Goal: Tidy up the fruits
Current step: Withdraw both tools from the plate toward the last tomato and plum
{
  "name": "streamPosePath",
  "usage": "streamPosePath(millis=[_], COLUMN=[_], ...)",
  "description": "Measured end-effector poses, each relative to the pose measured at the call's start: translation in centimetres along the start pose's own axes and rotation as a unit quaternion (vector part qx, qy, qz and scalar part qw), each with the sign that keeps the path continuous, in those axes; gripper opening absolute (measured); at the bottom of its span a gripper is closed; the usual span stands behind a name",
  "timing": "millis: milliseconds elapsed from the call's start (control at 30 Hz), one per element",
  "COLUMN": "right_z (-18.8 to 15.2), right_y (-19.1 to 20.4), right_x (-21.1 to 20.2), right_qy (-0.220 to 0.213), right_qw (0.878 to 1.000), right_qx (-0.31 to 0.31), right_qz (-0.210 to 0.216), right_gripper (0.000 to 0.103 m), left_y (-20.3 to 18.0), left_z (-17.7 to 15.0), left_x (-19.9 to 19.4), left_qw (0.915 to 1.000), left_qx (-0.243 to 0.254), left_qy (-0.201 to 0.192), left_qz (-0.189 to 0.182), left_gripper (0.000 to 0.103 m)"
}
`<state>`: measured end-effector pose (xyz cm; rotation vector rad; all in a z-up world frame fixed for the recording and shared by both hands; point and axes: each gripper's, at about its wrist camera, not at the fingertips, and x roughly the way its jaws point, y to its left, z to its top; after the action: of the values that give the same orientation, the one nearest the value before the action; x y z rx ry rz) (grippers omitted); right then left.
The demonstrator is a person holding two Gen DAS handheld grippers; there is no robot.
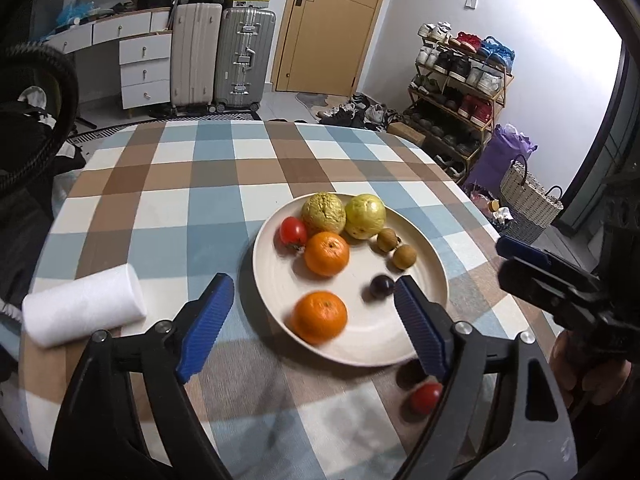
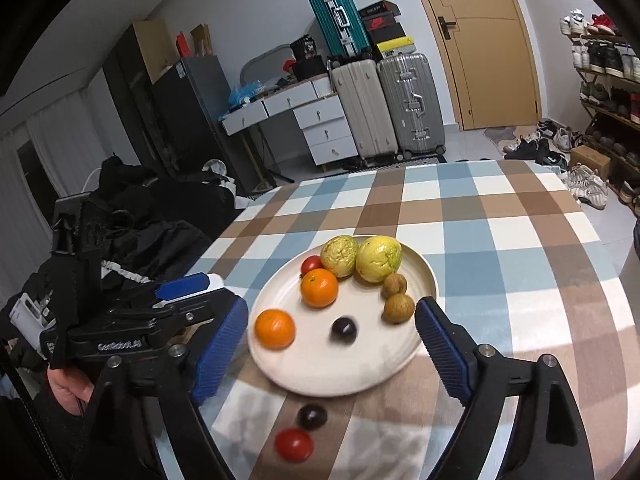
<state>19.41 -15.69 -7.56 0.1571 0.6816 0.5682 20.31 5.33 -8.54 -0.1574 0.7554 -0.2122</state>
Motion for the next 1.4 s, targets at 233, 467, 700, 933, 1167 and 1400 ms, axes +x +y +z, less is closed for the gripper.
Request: streamPosePath(millis=[233, 467, 700, 933, 1167, 1400], right_z=[-2.4, -5.2, -7.2, -9.1, -10.1, -10.5], right_y=[0.4, -0.4, -1.7, -2.6, -3.3, -3.8], right_x=[-3.7, -5.8, -7.6, -8.6, -8.8, -8.6], right_qy=[-0.021, -0.021, -0.03, -0.025, -0.015, -0.008], right_qw=[1.0, 0.998, 0.994, 0.991, 0.99, 0.989], right_qx=[0.016, 0.045, 0.063, 0.072, 0.075, 0.081], right_qz=[-0.01, -0.037, -0.08, -0.106, -0.118, -0.122], right_gripper=[0.101, 0.102, 0.103, 0.103, 0.103, 0.103], left_y=[-2.2, -4.8, -7.3, -8.8, -9.1, -10.0], left_z=[-1.6, -4.0, -7.0, -9.2, -9.7, -9.3], left_x=[-3.6, -5.4, -4.6, -2.1, 0.6, 1.0], left_qw=[0.9997, 0.9997, 0.9993, 0.9974, 0.9961, 0.9957], left_qx=[0.014, 0.023, 0.028, 0.032, 0.034, 0.06], left_qy=[-0.015, -0.005, 0.025, 0.064, 0.081, 0.069], left_qz=[0.009, 0.004, 0.0, -0.002, -0.003, -0.016], left_gripper=[0.102, 0.102, 0.102, 0.102, 0.102, 0.092])
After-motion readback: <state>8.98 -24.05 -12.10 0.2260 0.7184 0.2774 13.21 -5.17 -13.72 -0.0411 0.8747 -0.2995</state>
